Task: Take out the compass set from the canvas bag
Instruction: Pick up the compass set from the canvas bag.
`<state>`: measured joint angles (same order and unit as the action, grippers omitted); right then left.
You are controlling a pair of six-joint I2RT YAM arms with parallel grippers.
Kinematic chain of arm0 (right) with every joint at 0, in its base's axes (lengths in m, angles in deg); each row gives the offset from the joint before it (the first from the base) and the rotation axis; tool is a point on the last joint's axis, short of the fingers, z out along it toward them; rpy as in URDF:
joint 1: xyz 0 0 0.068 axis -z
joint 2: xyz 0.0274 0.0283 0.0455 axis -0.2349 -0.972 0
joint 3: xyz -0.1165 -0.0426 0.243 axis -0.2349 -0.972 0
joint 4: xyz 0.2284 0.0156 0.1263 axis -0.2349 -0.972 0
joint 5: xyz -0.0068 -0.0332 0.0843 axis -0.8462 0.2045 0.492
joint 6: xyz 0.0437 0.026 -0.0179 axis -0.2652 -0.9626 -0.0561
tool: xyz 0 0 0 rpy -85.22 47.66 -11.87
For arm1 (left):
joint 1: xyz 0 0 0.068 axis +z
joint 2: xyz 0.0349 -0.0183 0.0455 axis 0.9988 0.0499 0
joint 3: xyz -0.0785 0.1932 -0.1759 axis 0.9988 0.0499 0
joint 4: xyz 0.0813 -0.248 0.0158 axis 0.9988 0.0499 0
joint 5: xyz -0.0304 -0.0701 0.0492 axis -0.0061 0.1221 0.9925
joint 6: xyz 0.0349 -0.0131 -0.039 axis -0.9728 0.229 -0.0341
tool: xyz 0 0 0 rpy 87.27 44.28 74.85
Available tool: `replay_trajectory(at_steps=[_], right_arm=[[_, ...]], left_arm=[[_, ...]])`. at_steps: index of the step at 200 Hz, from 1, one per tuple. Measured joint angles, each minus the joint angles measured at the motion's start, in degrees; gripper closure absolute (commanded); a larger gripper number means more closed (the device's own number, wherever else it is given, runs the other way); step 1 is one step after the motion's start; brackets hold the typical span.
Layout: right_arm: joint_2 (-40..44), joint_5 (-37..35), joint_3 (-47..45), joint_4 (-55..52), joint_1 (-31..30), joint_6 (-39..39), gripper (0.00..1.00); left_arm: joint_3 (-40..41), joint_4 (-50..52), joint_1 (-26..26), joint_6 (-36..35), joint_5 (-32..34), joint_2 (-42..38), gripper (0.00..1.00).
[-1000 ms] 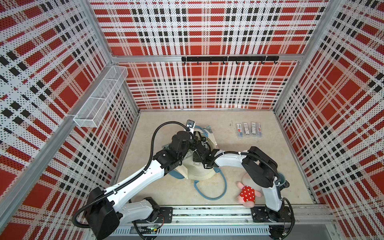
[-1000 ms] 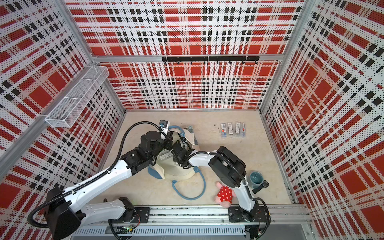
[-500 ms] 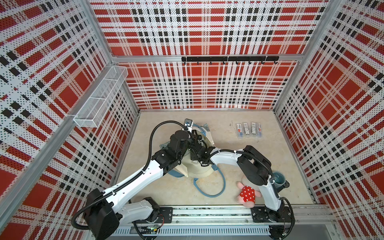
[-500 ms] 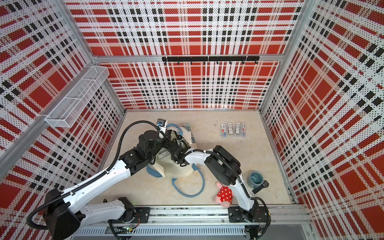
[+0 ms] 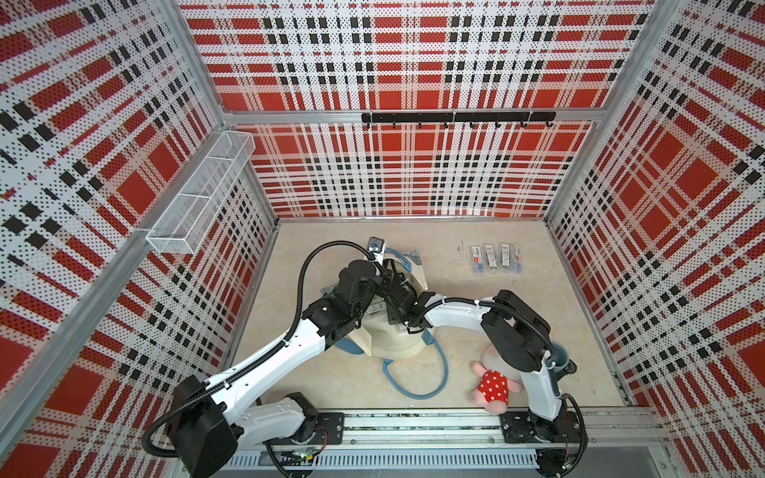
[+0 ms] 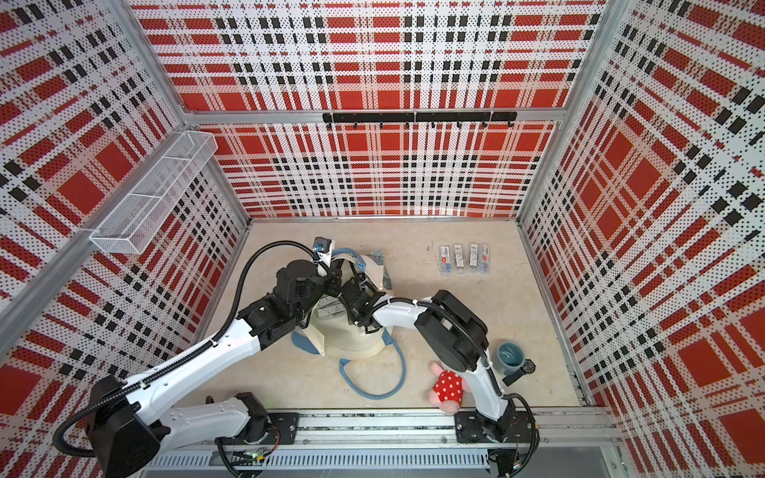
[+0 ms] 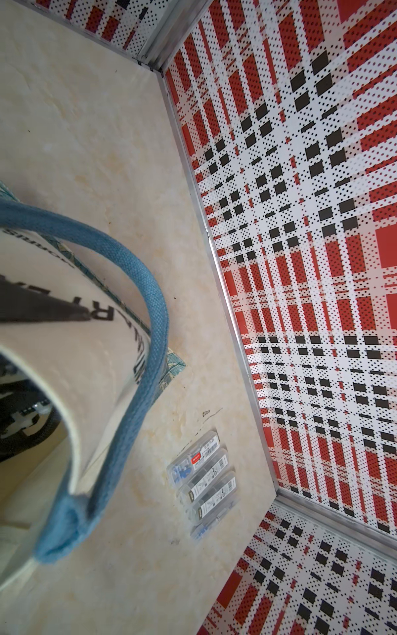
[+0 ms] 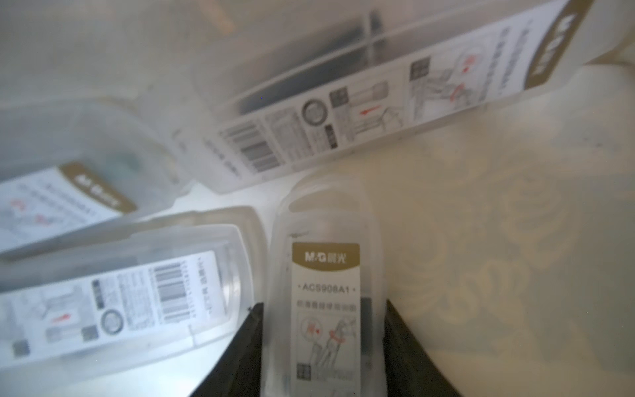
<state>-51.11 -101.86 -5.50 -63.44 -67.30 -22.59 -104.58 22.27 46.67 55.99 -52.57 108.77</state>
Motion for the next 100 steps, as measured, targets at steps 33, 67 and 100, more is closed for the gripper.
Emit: replay_trajectory(at_steps=[33, 67, 100], right_arm=[[5.49, 2.86, -4.44, -1.9, 0.28, 3.17, 0.63], [13.09, 6.34, -8.48, -2.6, 0.37, 6.67, 0.65], [18.51, 8.33, -9.35, -4.15, 0.17, 9.4, 0.66]], left_arm=[[0.0, 0.13, 0.0, -0.02, -0.87, -0.09, 1.0], [0.0, 0.31, 0.0, -0.04, -1.31, -0.61, 1.0], [0.0, -0.37, 0.0, -0.02, -1.33, -0.74, 1.0]])
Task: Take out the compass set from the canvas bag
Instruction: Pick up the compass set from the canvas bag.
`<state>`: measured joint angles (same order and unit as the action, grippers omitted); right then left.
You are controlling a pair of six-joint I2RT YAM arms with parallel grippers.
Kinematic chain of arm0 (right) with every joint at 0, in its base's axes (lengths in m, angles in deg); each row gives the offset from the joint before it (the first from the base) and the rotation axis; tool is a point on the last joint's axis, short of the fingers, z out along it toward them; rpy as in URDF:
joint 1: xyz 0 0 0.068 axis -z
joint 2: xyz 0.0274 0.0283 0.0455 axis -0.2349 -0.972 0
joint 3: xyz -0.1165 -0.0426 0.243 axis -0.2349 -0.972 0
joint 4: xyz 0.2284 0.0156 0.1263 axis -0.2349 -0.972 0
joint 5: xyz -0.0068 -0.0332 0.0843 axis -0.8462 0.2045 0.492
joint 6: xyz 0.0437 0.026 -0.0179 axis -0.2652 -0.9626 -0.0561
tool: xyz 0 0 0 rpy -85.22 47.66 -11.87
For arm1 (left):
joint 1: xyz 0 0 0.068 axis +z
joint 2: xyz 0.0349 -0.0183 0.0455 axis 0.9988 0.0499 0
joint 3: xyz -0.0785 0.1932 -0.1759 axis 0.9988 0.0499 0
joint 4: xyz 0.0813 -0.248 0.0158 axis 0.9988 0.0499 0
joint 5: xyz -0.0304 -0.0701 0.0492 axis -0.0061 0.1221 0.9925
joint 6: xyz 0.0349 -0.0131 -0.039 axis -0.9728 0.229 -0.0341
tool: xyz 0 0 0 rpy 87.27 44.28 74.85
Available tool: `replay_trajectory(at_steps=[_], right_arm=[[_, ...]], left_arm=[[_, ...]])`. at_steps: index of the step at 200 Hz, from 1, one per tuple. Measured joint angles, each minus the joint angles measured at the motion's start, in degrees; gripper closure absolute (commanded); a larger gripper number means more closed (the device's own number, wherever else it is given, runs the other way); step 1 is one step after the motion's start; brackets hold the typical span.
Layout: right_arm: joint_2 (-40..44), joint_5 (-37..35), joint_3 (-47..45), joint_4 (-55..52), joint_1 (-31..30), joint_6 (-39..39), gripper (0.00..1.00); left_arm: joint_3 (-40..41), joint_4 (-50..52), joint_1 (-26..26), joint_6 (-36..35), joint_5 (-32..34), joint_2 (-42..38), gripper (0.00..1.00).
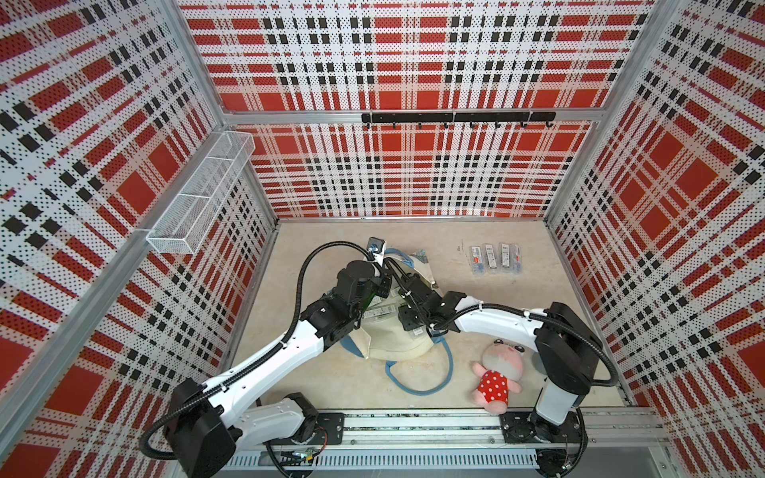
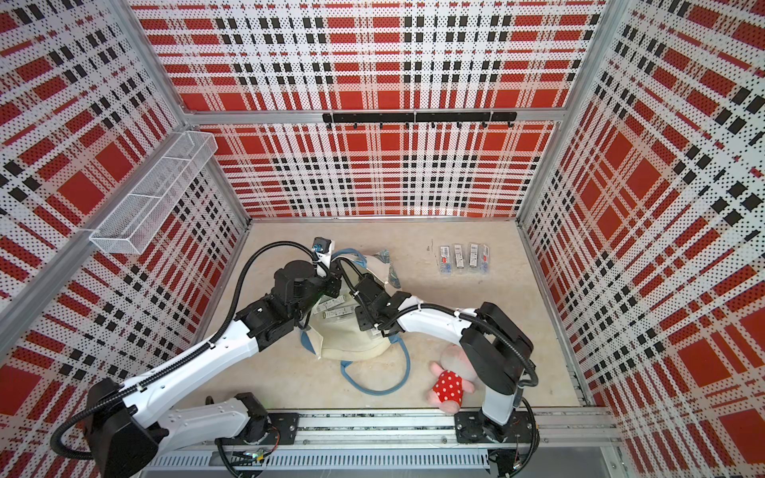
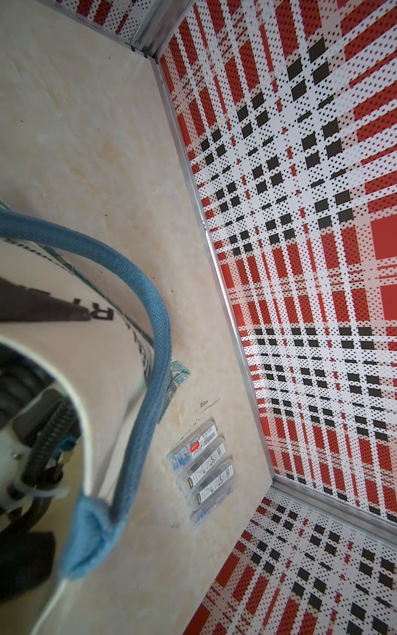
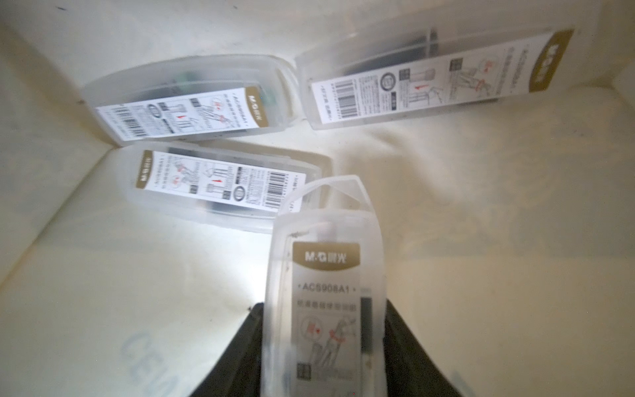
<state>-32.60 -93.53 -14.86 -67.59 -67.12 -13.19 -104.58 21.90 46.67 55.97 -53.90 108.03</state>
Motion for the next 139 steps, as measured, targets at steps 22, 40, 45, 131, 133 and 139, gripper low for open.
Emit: replay_trajectory(at_steps=[22, 40, 45, 131, 133, 139], right_arm=[[3.04, 1.31, 0.0, -0.37, -0.48, 1.62, 0.66], [5.95, 2.71, -0.09, -0.9, -1.11, 2.47, 0.66], [6.84, 3.04, -0.15, -1.03, -1.11, 2.67, 0.66], [23.28, 2.32, 1.27, -8.44, -1.95, 4.76, 0.68], [23.58, 1.88, 1.62, -8.63, -1.7, 4.94, 0.68], [24.55, 1.27, 2.62, -9.22, -1.2, 5.31, 0.68]], left_arm=[[0.0, 0.07, 0.0, 0.0, -0.2, 0.02, 1.0], [0.0, 0.09, 0.0, 0.02, -0.39, 0.02, 1.0], [0.0, 0.09, 0.0, 0.02, -0.44, 0.02, 1.0], [0.0, 0.26, 1.05, 0.09, -2.14, 0.39, 1.0], [0.0, 0.26, 1.07, 0.11, -2.14, 0.42, 1.0], [0.0, 0.24, 1.14, 0.11, -2.27, 0.46, 1.0]])
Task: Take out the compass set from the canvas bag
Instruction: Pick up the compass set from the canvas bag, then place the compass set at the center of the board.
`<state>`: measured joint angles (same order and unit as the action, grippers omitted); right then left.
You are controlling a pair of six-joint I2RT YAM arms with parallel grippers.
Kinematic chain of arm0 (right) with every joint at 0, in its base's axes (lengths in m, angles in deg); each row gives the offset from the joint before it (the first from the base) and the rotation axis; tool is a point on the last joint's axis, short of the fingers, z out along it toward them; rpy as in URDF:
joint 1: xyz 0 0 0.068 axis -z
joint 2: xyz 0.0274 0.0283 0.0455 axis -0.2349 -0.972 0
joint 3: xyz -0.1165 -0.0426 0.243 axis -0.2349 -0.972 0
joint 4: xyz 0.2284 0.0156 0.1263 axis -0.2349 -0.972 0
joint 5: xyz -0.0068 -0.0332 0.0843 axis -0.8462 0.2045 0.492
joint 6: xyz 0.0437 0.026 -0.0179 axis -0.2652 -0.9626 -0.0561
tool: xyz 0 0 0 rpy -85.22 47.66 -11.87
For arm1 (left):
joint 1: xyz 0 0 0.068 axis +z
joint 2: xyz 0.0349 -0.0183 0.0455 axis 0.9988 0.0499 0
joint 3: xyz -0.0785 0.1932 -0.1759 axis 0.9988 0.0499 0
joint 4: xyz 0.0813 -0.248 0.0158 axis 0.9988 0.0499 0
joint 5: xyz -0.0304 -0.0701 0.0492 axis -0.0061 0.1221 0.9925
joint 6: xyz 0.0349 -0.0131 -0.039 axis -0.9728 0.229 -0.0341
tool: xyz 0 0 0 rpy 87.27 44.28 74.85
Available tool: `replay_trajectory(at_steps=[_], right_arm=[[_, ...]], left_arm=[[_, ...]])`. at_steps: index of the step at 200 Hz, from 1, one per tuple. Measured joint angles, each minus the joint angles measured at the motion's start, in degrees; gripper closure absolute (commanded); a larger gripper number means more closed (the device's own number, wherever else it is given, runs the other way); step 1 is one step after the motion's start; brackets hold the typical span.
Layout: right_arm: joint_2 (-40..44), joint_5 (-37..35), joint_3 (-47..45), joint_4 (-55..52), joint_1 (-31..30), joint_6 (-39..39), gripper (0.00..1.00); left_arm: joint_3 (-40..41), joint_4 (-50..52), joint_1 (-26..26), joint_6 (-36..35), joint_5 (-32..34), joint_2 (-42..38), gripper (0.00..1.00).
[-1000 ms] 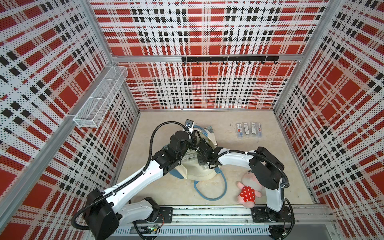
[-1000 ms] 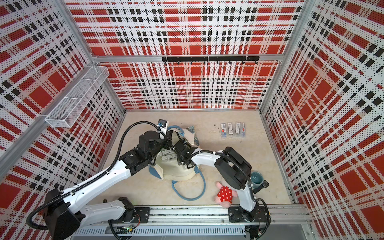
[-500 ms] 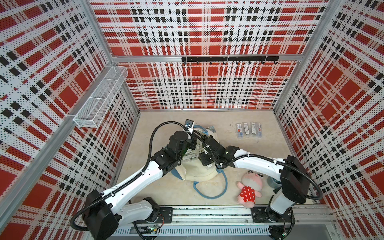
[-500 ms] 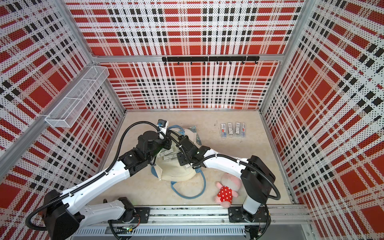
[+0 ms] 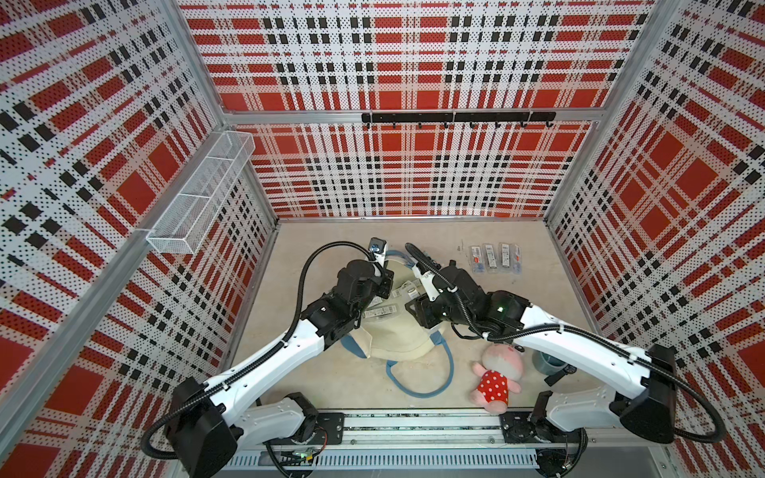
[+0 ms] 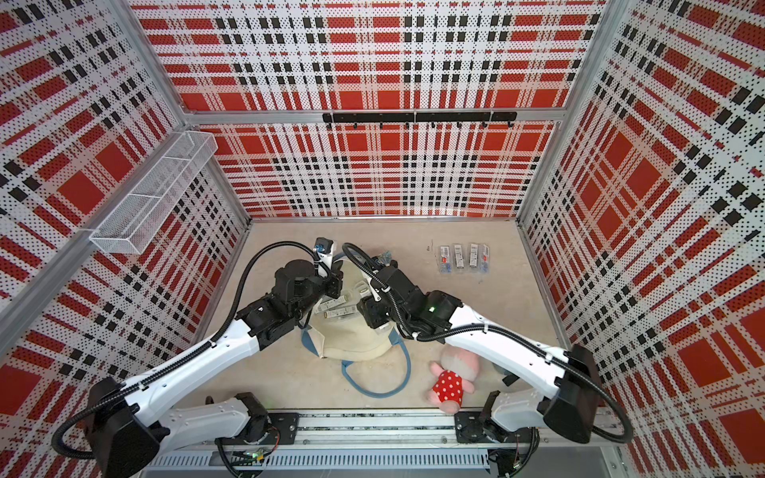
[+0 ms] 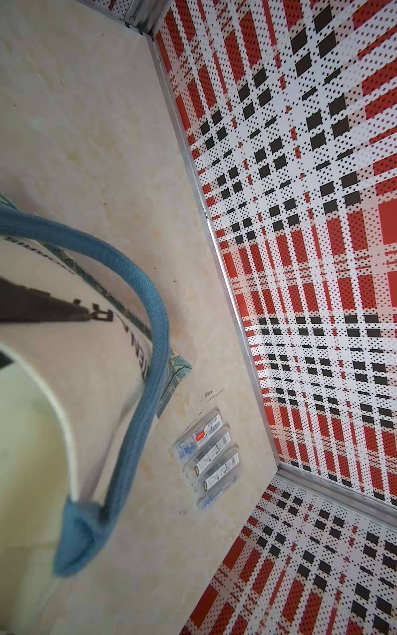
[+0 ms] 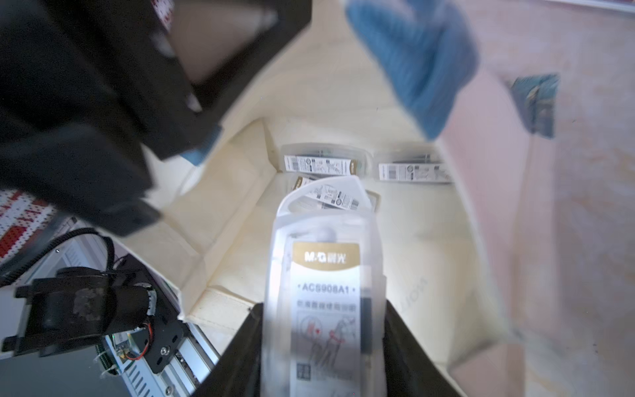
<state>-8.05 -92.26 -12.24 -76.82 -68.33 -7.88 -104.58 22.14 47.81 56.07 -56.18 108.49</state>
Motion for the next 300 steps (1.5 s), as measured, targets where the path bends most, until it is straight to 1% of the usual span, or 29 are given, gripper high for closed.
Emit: replay_trajectory(at_steps=[11, 25, 40, 55, 71, 90, 108, 125, 149, 185, 202, 228, 251, 269, 283, 300], right_arm=[[2.16, -0.96, 1.33, -0.37, 1.81, 1.07, 0.68], [4.94, -2.27, 1.6, -0.52, 7.28, 2.56, 0.68], [6.8, -1.97, -0.09, 0.44, 16.02, 4.46, 0.66], [7.06, -0.22, -4.59, 2.97, 25.05, 6.6, 0.66], [4.26, 1.84, -10.21, 5.53, 32.68, 8.35, 0.68], [-3.48, 3.23, -14.1, 6.91, 37.62, 9.49, 0.68], [-11.45, 4.24, -15.98, 8.57, 39.32, 10.03, 0.68], [-15.91, 4.85, -17.42, 9.99, 40.13, 10.21, 0.66], [-18.69, 5.73, -18.18, 12.28, 41.13, 10.27, 0.62], [-22.14, 5.97, -18.14, 15.96, 42.91, 10.43, 0.51], [-23.12, 5.9, -18.14, 16.59, 43.1, 10.47, 0.46], [-24.2, 5.7, -17.88, 17.59, 43.36, 10.67, 0.43], [-24.98, 5.38, -16.9, 18.18, 43.52, 10.62, 0.37], [-24.98, 5.22, -16.65, 18.12, 43.58, 10.62, 0.36], [-24.59, 5.27, -16.44, 17.49, 43.6, 10.88, 0.38], [-20.44, 6.29, -16.72, 15.21, 43.3, 12.35, 0.38]], left_arm=[[0.0, 0.0, 0.07, 0.0, -0.22, 0.09, 1.0], [0.0, 0.0, 0.07, 0.02, -0.46, 0.13, 1.0], [0.0, 0.0, 0.09, 0.0, -0.61, 0.17, 1.0], [0.0, 0.02, 0.11, 0.0, -0.72, 0.17, 1.0], [0.0, 0.04, 0.15, 0.0, -0.98, 0.17, 1.0], [-0.02, 0.13, 0.15, -0.04, -1.4, 0.17, 1.0], [-0.02, 0.24, 0.2, -0.07, -2.03, 0.22, 1.0], [-0.02, 0.24, 0.28, -0.09, -2.38, 0.26, 1.0], [-0.02, 0.24, 0.37, -0.09, -2.67, 0.28, 1.0], [-0.02, 0.24, 0.37, -0.09, -3.04, 0.28, 1.0], [-0.02, 0.24, 0.37, -0.09, -3.3, 0.28, 1.0], [-0.02, 0.24, 0.37, -0.09, -3.54, 0.28, 1.0], [-0.02, 0.24, 0.37, -0.09, -3.69, 0.28, 1.0], [-0.02, 0.24, 0.37, -0.09, -3.69, 0.26, 1.0], [-0.02, 0.24, 0.37, -0.11, -3.69, 0.26, 1.0], [-0.02, 0.24, 0.37, -0.2, -3.67, 0.26, 1.0]])
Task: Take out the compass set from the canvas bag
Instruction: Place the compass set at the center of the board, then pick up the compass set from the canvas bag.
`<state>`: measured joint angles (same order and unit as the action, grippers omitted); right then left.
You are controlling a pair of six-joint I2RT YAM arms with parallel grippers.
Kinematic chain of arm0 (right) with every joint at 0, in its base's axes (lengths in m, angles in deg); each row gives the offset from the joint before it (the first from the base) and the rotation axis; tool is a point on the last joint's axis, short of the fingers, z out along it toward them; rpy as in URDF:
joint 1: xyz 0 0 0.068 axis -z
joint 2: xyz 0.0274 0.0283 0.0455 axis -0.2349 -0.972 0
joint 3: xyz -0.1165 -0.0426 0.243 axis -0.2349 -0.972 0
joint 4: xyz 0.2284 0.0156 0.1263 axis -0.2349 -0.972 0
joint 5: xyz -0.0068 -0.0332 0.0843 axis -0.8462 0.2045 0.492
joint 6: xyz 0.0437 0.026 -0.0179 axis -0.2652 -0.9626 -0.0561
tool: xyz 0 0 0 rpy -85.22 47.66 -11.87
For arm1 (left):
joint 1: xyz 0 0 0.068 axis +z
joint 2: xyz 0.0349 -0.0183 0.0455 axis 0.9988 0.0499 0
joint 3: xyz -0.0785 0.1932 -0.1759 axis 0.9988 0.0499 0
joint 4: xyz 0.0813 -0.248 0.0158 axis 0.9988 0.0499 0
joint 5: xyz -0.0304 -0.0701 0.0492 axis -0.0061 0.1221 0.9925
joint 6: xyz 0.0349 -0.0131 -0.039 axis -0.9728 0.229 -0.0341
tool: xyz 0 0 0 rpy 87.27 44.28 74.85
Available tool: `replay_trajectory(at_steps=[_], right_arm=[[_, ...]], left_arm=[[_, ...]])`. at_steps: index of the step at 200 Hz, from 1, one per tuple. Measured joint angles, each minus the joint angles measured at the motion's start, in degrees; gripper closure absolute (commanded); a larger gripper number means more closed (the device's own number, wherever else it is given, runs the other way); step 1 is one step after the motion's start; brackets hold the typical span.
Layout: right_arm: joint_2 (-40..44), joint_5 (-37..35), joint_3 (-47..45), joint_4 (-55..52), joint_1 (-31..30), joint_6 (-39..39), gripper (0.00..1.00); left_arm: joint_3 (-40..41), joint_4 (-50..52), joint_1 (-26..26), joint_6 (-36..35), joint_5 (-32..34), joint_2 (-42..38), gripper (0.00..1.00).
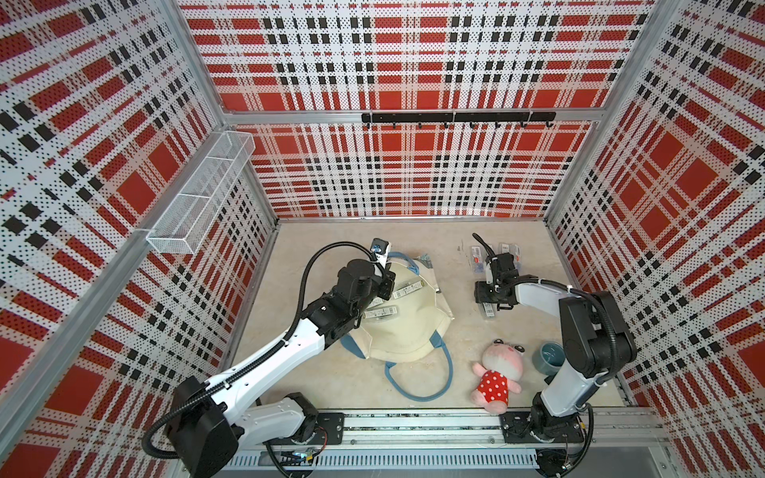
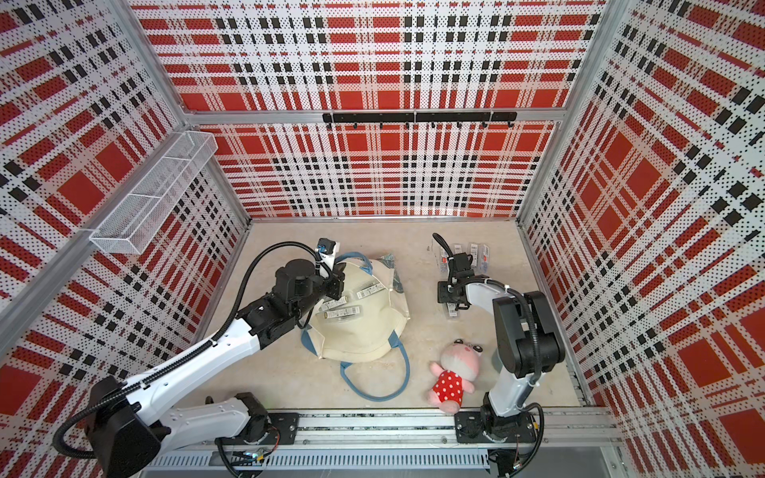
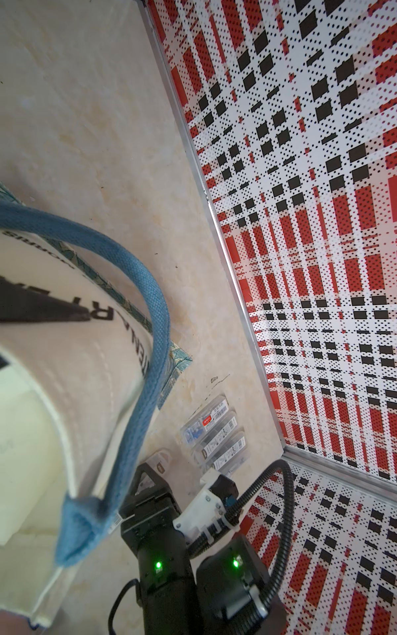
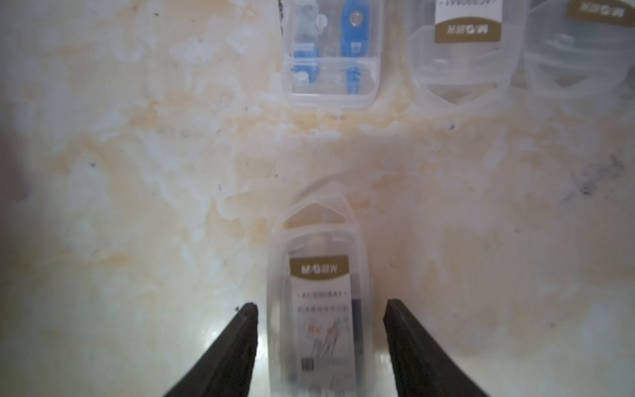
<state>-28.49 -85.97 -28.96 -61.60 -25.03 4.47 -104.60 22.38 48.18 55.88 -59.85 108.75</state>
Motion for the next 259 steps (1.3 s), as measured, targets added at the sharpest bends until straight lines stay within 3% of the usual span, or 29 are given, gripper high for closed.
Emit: replay_trajectory(at_steps=[32, 73, 104, 123, 182, 219, 259], right_arm=[[20.92, 3.1, -3.23, 0.11, -5.22, 5.64, 0.44], [42.38, 5.57, -7.04, 4.79, -25.86, 19.1, 0.52], [49.35, 7.08, -15.74, 9.66, -38.62, 34.91, 0.5], [44.81, 7.56, -17.84, 12.61, -42.73, 43.52, 0.5], [12.24, 4.52, -15.54, 26.18, -45.18, 63.6, 0.42], [-1.6, 2.38, -8.7, 31.74, -45.68, 68.63, 0.41], [-8.87, 0.57, -2.97, 36.44, -46.16, 68.78, 0.41]], left_arm=[[0.0, 0.11, 0.0, -0.31, -0.02, 0.0, 1.0], [0.0, 0.26, 0.0, -0.76, -0.02, 0.0, 1.0], [0.0, 0.31, -0.02, -0.92, -0.02, 0.0, 1.0], [0.0, 0.37, -0.02, -0.96, -0.04, -0.02, 1.0], [0.0, 0.44, -0.13, -1.11, -0.5, -0.11, 1.0], [0.0, 0.59, -0.48, -1.11, -1.31, -0.44, 1.0], [0.0, 0.66, -1.33, -1.11, -1.75, -0.5, 1.0]])
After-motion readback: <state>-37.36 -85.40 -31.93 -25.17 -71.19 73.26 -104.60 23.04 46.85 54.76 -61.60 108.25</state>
